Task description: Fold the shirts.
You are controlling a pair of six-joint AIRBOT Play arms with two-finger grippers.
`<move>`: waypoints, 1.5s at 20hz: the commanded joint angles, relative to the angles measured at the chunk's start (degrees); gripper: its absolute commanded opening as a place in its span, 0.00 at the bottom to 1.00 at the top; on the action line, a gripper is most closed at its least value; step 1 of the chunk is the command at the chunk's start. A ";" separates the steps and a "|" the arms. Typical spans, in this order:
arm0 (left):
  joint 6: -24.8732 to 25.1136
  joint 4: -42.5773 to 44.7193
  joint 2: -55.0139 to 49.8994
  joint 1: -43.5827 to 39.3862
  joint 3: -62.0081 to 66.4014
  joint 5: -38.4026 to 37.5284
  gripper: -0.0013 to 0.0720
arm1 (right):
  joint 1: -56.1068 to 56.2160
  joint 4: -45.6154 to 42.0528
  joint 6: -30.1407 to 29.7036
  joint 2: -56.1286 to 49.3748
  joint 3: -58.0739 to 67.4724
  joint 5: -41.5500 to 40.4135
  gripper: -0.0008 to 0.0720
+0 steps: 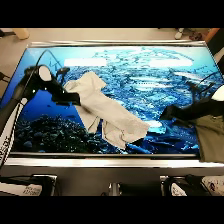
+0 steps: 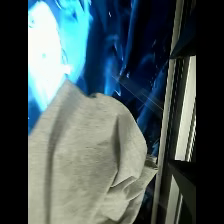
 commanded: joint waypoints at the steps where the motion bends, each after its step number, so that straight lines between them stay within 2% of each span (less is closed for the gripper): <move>1: 1.46 -8.59 -0.15 3.19 -11.63 7.98 0.95 | 0.04 5.66 -4.26 -1.05 -10.82 -5.22 0.94; 6: 3.17 -14.45 -1.66 1.95 -19.89 15.76 0.95 | 0.81 9.94 -7.28 -3.80 -17.22 -7.72 0.94; 8: 3.15 -16.70 -2.64 0.94 -20.04 18.32 0.93 | 5.44 9.75 -7.45 -4.66 -18.25 -9.84 0.95; 9: 3.13 -17.70 -3.17 0.33 -20.04 19.32 0.92 | 8.79 9.86 -7.43 -5.25 -18.34 -11.45 0.98; 10: 3.15 -18.71 -3.76 -0.33 -20.02 20.26 0.81 | 11.96 10.16 -7.37 -5.90 -18.34 -13.27 0.99; 11: 3.13 -19.69 -4.35 -0.90 -20.02 21.29 0.57 | 15.30 10.99 -6.71 -6.88 -18.34 -15.21 0.99; 12: 3.13 -20.31 -4.72 -1.27 -20.00 21.94 0.27 | 18.12 12.22 -6.36 -8.02 -18.34 -16.65 0.99; 13: 3.21 -20.37 -4.66 -1.38 -19.80 22.03 0.05 | 20.65 13.90 -6.36 -9.27 -18.34 -17.64 0.99; 16: 6.23 -19.96 -1.68 -0.96 -19.12 21.99 0.05 | 27.50 20.79 -6.36 -13.57 -18.34 -22.32 0.99; 21: 9.29 -19.74 7.65 -1.03 -19.08 21.77 0.05 | 32.48 30.86 -4.81 -18.14 -18.27 -37.97 0.98; 22: 9.46 -19.76 9.22 -1.05 -19.08 21.77 0.05 | 32.48 32.76 -4.83 -18.21 -18.27 -40.00 0.83; 23: 9.66 -19.74 10.75 -1.05 -19.06 21.77 0.05 | 32.35 34.29 -4.85 -18.18 -18.27 -40.57 0.34; 24: 10.32 -19.76 12.28 -1.01 -19.06 21.79 0.05 | 32.22 35.15 -4.87 -18.18 -18.08 -39.89 0.06; 27: 13.90 -18.10 18.51 -0.50 -17.75 21.77 0.05 | 29.53 30.73 -9.94 -15.32 -13.38 -30.91 0.05; 30: 13.88 -8.81 28.28 -0.20 -10.16 21.77 0.05 | 21.99 17.94 -9.97 -3.45 -0.79 -22.29 0.05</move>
